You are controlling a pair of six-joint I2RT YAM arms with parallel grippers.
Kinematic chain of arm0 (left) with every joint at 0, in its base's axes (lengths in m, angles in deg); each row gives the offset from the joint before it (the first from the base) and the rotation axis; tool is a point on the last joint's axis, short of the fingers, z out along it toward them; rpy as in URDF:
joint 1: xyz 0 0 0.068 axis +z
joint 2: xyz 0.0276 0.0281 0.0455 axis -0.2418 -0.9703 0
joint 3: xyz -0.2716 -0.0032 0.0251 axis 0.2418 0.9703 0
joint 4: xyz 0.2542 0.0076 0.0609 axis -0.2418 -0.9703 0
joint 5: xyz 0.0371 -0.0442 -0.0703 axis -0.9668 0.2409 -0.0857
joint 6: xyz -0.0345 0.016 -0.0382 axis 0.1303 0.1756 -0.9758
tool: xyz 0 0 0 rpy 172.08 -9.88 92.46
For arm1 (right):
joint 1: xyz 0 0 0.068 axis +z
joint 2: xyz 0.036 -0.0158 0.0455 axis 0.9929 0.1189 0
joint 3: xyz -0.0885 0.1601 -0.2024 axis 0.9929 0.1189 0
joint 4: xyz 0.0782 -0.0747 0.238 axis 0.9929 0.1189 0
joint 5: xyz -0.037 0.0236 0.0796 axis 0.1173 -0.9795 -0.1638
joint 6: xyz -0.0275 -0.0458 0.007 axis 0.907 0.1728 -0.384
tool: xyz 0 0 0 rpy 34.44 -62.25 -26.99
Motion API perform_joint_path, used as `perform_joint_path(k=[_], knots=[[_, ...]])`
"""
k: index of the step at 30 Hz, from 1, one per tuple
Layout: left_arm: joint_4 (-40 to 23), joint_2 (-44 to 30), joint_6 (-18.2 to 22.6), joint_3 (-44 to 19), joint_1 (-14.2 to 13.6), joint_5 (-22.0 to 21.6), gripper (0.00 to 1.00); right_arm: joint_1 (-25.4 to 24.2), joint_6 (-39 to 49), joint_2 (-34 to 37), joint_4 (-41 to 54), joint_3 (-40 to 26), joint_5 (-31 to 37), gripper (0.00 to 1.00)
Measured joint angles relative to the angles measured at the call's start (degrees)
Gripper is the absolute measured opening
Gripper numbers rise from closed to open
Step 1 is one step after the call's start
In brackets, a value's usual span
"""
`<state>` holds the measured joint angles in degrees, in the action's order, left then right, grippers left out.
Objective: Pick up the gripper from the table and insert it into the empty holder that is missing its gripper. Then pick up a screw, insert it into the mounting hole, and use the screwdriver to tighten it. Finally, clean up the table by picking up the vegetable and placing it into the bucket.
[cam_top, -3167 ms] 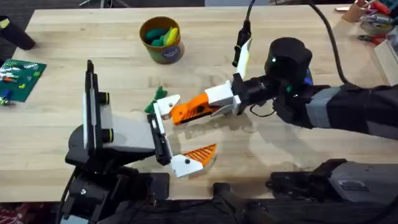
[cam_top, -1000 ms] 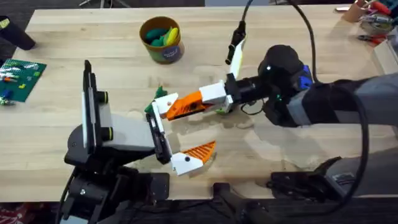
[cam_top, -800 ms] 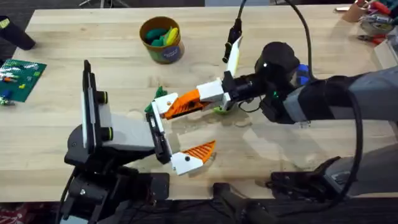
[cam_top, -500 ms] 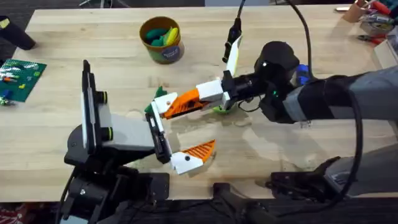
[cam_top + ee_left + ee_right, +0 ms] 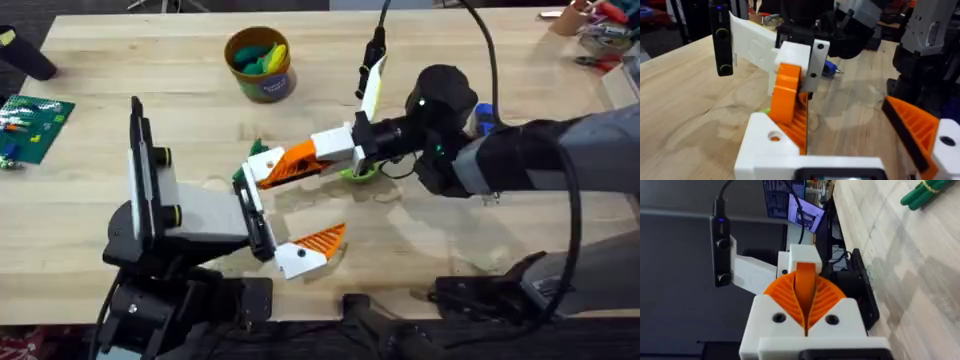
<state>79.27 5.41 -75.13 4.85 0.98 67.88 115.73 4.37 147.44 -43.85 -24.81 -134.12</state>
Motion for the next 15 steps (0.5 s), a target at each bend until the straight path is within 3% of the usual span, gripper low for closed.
perform_joint_path(k=[15], knots=[[0.0, 0.0, 0.0, 0.0, 0.1, -0.8, 0.986, 0.2, 0.0, 0.2, -0.1, -0.2, 1.5, 0.017]])
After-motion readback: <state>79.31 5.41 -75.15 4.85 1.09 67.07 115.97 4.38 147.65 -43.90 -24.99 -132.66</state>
